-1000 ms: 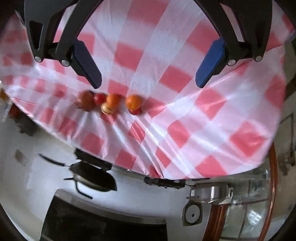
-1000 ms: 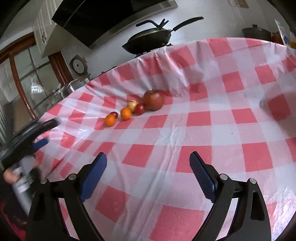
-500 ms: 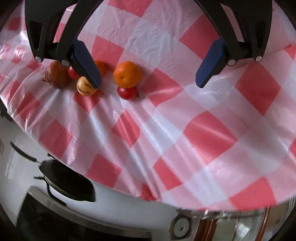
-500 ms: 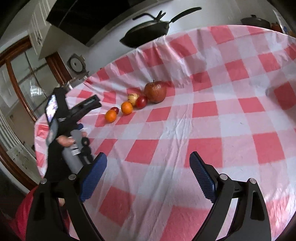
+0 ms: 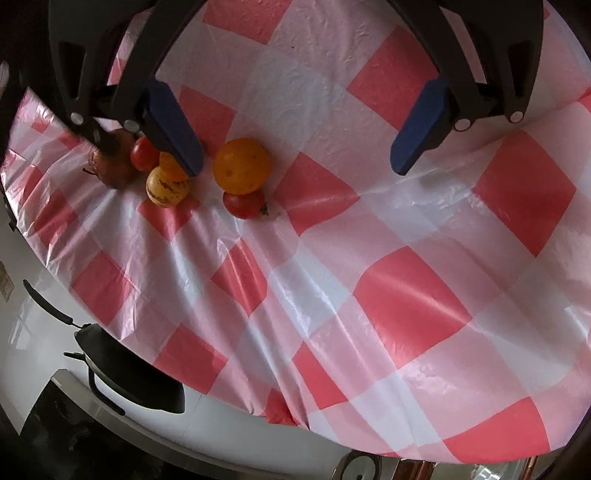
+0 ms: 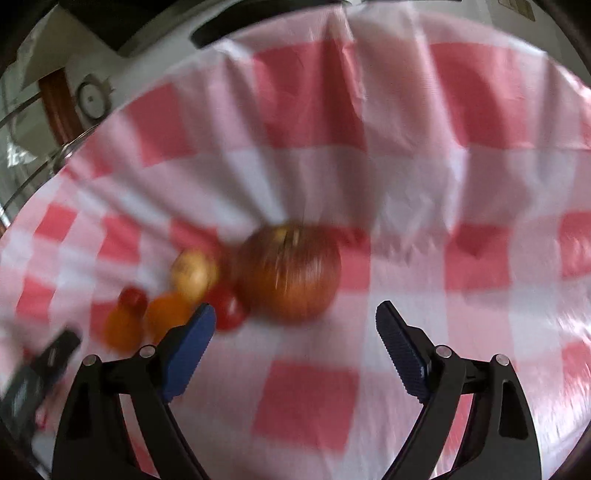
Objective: Organize fruits
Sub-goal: 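Grasp the red-brown apple with the right tool while the left tool grasps a tangerine, then carry the tangerine in the left tool and apple in the right tool to the box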
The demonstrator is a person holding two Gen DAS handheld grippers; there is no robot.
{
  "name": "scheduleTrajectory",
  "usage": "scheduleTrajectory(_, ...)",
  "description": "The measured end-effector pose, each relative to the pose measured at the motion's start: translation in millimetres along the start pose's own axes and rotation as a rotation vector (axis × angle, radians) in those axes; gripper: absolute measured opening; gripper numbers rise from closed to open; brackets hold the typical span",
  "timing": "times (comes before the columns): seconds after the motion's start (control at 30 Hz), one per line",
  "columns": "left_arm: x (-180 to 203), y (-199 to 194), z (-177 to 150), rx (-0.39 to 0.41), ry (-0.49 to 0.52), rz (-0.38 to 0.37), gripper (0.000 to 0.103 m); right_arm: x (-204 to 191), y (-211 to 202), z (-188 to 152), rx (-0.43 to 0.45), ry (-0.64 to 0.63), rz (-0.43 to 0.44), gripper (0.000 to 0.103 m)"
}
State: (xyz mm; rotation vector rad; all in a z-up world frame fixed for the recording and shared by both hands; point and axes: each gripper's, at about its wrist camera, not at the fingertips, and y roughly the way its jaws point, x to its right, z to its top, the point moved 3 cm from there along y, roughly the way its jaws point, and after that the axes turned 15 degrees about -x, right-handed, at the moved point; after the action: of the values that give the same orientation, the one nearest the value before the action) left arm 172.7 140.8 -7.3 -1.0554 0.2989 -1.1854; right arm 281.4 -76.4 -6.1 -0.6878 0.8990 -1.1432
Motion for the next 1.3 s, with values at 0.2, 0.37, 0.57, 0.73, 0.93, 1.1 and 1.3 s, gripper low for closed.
scheduleTrajectory(0.2, 6.5, 5.9, -0.2, -0.026, 0.029, 0.001, 0.101, 11.9, 22.8, 17.2, -0.059, 0.077, 0.062, 0.076)
scheduleTrajectory(0.37, 24.0, 18.5, 1.0, -0.082, 0.103, -0.014, 0.101, 28.5, 8.5, 0.1, -0.013, 0.111, 0.136, 0.065)
scheduleTrajectory(0.57, 30.0, 32.8, 1.8, -0.145, 0.114, 0.013, 0.101, 62.0, -15.0, -29.9, 0.063, 0.278, 0.251, 0.065)
scheduleTrajectory(0.73, 34.7, 46.9, 7.7, -0.178, 0.113, 0.054, 0.097, 65.2, -19.4, -36.3, 0.076, 0.281, 0.256, 0.065)
scheduleTrajectory(0.93, 49.2, 62.3, 22.7, -0.175, 0.131, 0.096, 0.063, 69.9, -25.5, -35.8, 0.080, 0.286, 0.262, 0.065)
scheduleTrajectory(1.1, 49.8, 64.3, 32.2, -0.170, 0.116, 0.011, 0.042, 66.5, -24.8, -33.8, 0.090, 0.274, 0.250, 0.065)
scheduleTrajectory(1.3, 39.6, 46.5, 32.5, -0.074, 0.108, -0.003, 0.042, 64.2, -26.1, -32.1, 0.118, 0.252, 0.242, 0.065)
